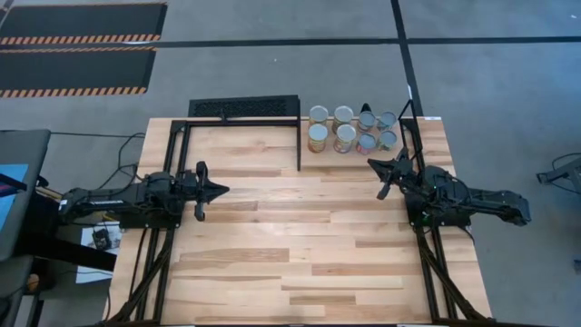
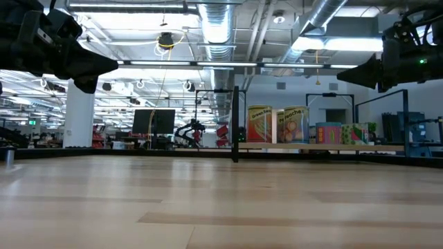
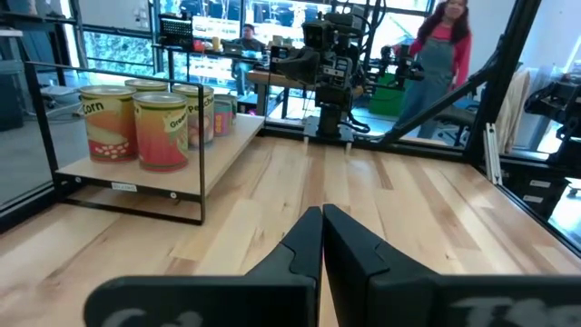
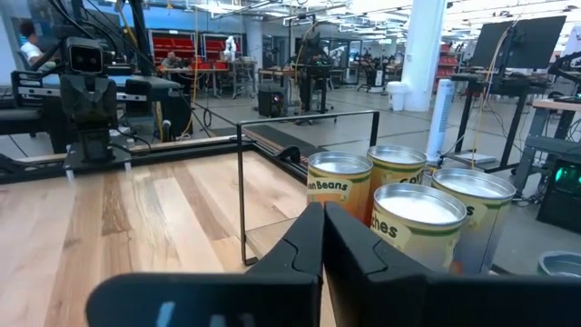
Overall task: Pick and place cans onto a shelf
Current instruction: Return to Home Position
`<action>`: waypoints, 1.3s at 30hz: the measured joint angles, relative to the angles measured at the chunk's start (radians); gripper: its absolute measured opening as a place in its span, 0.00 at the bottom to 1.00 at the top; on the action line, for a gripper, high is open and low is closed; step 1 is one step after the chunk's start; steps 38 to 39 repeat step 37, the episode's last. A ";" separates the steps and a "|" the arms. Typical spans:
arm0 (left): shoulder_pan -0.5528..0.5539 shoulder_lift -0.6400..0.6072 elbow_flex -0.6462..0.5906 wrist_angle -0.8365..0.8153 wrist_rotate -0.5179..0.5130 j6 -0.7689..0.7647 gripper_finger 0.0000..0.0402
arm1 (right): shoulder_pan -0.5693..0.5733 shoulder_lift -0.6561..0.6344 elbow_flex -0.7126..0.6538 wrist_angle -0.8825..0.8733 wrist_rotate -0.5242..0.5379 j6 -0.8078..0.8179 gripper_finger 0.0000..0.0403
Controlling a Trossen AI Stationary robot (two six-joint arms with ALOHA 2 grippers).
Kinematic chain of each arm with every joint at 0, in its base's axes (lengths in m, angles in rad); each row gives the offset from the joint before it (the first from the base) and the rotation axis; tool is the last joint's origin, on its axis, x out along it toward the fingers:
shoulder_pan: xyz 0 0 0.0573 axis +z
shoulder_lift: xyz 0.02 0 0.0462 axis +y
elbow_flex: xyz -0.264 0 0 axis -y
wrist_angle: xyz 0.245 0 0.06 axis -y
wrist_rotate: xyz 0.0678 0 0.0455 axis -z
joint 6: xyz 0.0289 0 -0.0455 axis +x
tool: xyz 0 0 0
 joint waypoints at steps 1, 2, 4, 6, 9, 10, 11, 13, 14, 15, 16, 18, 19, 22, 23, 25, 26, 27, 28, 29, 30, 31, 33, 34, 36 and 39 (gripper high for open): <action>0.000 0.000 0.000 0.000 0.000 0.000 0.00 | 0.000 0.000 0.000 0.000 0.000 0.000 0.07; 0.000 0.000 0.000 0.000 0.000 0.000 0.00 | 0.000 0.000 0.000 0.000 0.000 0.000 0.07; 0.000 0.000 0.000 0.000 0.000 0.000 0.00 | 0.000 0.000 0.000 0.000 0.000 0.000 0.07; 0.000 0.000 0.000 0.000 0.000 0.000 0.00 | 0.000 0.000 0.000 0.000 0.000 0.000 0.07; 0.000 0.000 0.000 0.000 0.000 0.000 0.00 | 0.000 0.000 0.000 0.000 0.000 0.000 0.08; 0.000 0.000 0.000 0.000 0.000 0.000 0.00 | 0.000 0.000 0.000 0.000 0.000 0.000 0.08; 0.000 0.000 0.000 0.000 0.000 0.000 0.00 | 0.000 0.000 0.000 0.000 0.000 0.000 0.08; 0.000 0.000 0.000 0.000 0.000 0.000 0.00 | 0.000 0.000 0.000 0.000 0.000 0.000 0.08; 0.000 0.000 0.000 0.000 0.000 0.000 0.00 | 0.000 0.000 0.000 0.000 0.000 0.000 0.08; 0.000 0.000 0.000 0.000 0.000 0.000 0.00 | 0.000 0.000 0.000 0.000 0.000 0.000 0.08; 0.000 0.000 0.000 0.000 0.000 0.000 0.00 | 0.000 0.000 0.000 0.000 0.000 0.000 0.08; 0.000 0.000 0.000 0.000 0.000 0.000 0.00 | 0.000 0.000 0.000 0.000 0.000 0.000 0.08; 0.000 0.000 0.000 0.000 0.000 0.000 0.00 | 0.000 0.000 0.000 0.000 0.000 0.000 0.08; 0.000 0.000 0.000 0.000 0.000 0.000 0.00 | 0.000 0.000 0.000 0.000 0.000 0.000 0.08; 0.000 0.000 0.000 0.000 0.000 0.000 0.00 | 0.000 0.000 0.000 0.000 0.000 0.000 0.08; 0.000 0.000 0.000 0.000 0.000 0.000 0.00 | 0.000 0.000 0.000 0.000 0.000 0.000 0.08; 0.000 0.000 0.000 0.000 0.000 0.000 0.00 | 0.000 0.000 0.000 0.000 0.000 0.000 0.08; 0.000 0.000 0.000 0.000 0.000 0.000 0.00 | 0.000 0.000 0.000 0.000 0.000 0.000 0.08; 0.000 0.000 0.000 0.000 0.000 0.000 0.00 | 0.000 0.000 0.000 0.000 0.000 0.000 0.08; 0.000 0.000 0.000 0.000 0.000 0.000 0.00 | 0.000 0.000 0.000 0.000 0.000 0.000 0.08; 0.000 0.000 0.000 0.000 0.000 0.000 0.00 | 0.000 0.000 0.000 0.000 0.000 0.000 0.08; 0.000 0.000 0.000 0.000 0.000 0.000 0.00 | 0.000 0.000 0.000 0.000 0.000 0.000 0.08; 0.000 0.000 0.000 0.000 0.000 0.000 0.00 | 0.000 0.000 0.000 0.000 0.000 0.000 0.08; 0.000 0.000 0.000 0.000 0.000 0.000 0.00 | 0.000 0.000 0.000 0.000 0.000 0.000 0.08; 0.000 0.000 0.000 0.000 0.000 0.000 0.00 | 0.000 0.000 0.000 0.000 0.000 0.000 0.08; 0.000 0.000 0.000 0.000 0.000 0.000 0.00 | 0.000 0.000 0.000 0.000 0.000 0.000 0.08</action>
